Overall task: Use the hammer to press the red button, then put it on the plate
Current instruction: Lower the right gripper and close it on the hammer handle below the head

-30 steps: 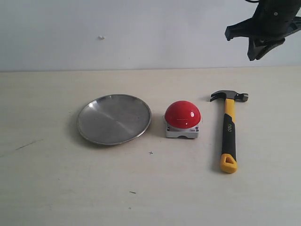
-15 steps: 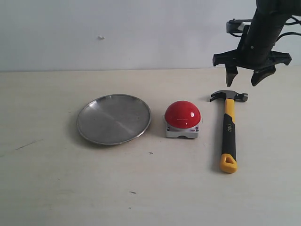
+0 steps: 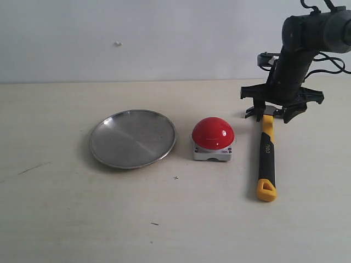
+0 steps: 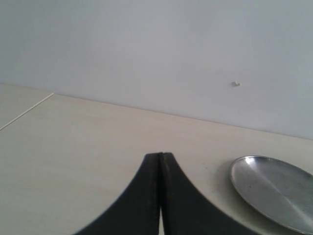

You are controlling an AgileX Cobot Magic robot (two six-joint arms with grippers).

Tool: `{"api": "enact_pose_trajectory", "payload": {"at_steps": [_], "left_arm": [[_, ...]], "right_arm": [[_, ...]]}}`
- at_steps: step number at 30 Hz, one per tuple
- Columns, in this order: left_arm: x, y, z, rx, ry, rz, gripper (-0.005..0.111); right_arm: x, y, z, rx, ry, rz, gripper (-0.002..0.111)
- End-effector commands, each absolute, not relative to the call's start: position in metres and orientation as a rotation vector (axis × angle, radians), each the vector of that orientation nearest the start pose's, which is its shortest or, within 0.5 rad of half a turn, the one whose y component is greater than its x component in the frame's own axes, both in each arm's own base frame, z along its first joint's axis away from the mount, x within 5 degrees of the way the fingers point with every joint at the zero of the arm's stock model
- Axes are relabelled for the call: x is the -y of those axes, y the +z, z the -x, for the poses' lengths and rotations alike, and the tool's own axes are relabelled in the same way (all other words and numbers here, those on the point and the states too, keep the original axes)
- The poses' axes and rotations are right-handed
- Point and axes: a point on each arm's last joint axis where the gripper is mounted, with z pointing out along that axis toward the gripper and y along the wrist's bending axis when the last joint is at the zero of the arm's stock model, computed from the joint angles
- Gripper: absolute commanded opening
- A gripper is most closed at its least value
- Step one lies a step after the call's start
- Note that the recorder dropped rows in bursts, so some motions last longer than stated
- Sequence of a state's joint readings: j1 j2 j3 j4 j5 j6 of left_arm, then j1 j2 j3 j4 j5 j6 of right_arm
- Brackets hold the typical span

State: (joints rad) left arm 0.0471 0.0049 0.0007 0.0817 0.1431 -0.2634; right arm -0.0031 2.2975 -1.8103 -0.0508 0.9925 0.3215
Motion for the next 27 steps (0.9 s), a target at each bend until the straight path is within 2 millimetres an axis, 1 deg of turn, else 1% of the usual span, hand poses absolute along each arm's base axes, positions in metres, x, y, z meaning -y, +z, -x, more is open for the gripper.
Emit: {"api": "enact_pose_trajectory", "payload": {"at_steps": [1, 8, 14, 19, 22, 27], "left_arm": [[-0.004, 0.2, -0.056, -1.613, -0.098, 0.199, 0.0], [-0.004, 0.2, -0.056, -1.613, -0.098, 0.199, 0.0], [-0.004, 0.2, -0.056, -1.613, -0.098, 0.199, 0.0], [-0.004, 0.2, -0.056, -1.613, -0.098, 0.199, 0.0], [-0.004, 0.2, -0.056, -1.613, -0.098, 0.199, 0.0], [-0.004, 0.2, -0.056, -1.613, -0.098, 0.199, 0.0]], "right_arm": [[0.007, 0.139, -0.478, -2.869, -0.007, -0.515, 0.062], [0.006, 0.117, -0.48, -2.886, -0.009, -0.546, 0.062], [0.008, 0.116, -0.479, -2.911, -0.018, -0.546, 0.062], [0.016, 0.118, -0.481, -2.917, -0.019, -0.554, 0.062], [0.019, 0.116, -0.483, -2.944, -0.007, -0.537, 0.062], [0.016, 0.109, -0.488, -2.973, 0.027, -0.562, 0.062]]}}
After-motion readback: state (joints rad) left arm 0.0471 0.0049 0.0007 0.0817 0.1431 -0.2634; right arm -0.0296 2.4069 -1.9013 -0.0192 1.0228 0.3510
